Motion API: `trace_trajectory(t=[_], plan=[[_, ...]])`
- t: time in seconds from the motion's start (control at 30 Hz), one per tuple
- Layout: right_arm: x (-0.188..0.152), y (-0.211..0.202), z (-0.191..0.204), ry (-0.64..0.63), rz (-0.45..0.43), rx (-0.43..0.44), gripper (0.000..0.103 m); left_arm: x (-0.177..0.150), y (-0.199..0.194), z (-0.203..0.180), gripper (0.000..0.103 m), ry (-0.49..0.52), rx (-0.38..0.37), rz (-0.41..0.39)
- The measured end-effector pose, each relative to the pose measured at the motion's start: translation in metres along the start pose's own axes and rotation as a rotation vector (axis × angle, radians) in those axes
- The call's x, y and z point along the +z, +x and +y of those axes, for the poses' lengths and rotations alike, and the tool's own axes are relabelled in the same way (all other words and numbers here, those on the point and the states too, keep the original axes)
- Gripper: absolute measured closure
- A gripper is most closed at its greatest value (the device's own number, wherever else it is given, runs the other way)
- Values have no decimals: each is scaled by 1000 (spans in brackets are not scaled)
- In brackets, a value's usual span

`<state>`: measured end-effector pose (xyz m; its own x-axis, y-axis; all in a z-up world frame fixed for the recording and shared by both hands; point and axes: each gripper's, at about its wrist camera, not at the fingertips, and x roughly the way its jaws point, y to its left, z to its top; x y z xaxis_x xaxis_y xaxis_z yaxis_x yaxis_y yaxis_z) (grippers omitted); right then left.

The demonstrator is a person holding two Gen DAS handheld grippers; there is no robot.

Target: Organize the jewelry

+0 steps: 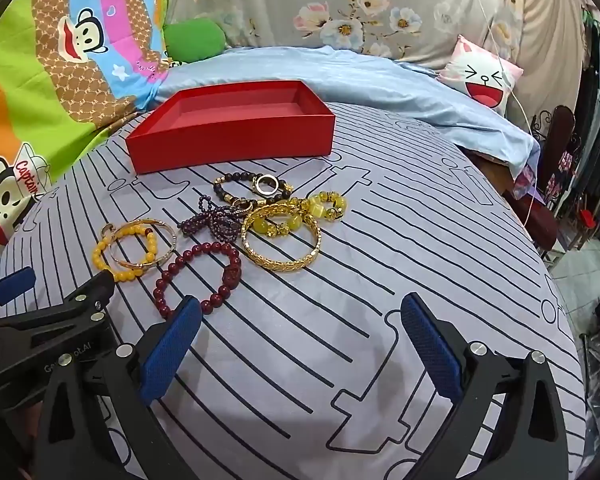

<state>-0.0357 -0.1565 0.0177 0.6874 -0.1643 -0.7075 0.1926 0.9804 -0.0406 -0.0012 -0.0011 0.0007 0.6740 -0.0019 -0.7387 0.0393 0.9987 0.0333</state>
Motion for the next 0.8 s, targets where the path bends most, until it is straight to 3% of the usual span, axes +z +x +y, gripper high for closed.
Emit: trace_trajectory(t=[0.8], plan=[[0,0,1,-6,-5,-13,7,3,-1,2,8,5,10,4]])
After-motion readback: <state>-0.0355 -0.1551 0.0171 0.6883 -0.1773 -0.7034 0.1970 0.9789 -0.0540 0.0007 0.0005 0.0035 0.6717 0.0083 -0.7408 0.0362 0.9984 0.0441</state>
